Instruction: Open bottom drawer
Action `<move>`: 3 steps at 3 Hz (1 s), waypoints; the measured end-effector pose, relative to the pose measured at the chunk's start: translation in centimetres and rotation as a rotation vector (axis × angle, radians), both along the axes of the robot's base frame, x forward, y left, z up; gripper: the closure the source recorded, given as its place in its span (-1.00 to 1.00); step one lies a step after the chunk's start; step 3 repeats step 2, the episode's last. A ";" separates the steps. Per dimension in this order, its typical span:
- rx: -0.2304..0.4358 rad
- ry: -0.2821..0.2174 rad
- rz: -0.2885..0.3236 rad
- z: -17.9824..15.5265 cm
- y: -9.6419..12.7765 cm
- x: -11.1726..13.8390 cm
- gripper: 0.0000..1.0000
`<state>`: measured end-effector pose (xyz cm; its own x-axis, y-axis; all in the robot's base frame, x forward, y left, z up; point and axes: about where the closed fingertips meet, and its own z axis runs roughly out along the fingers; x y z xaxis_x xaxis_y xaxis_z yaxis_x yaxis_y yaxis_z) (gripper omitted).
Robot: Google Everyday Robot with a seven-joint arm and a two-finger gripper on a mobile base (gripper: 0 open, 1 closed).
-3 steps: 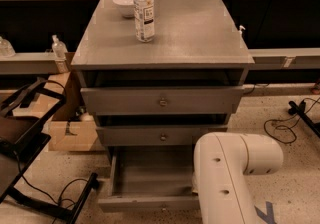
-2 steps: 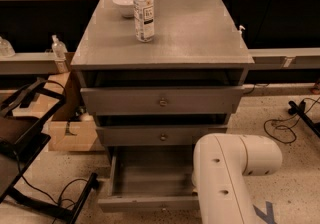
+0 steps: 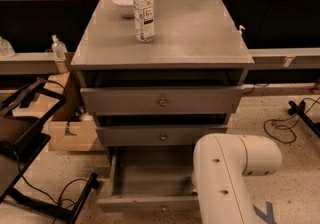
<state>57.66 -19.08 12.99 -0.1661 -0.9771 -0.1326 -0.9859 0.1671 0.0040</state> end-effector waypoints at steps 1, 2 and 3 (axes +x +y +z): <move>0.000 0.001 0.000 -0.1 0.0 -0.1 -0.02; 0.000 0.004 0.001 -0.2 0.1 -0.2 0.45; 0.000 0.004 0.001 -0.2 0.1 -0.2 0.45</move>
Offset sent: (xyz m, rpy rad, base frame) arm 0.0000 0.0000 0.0000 0.0000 0.0000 0.0000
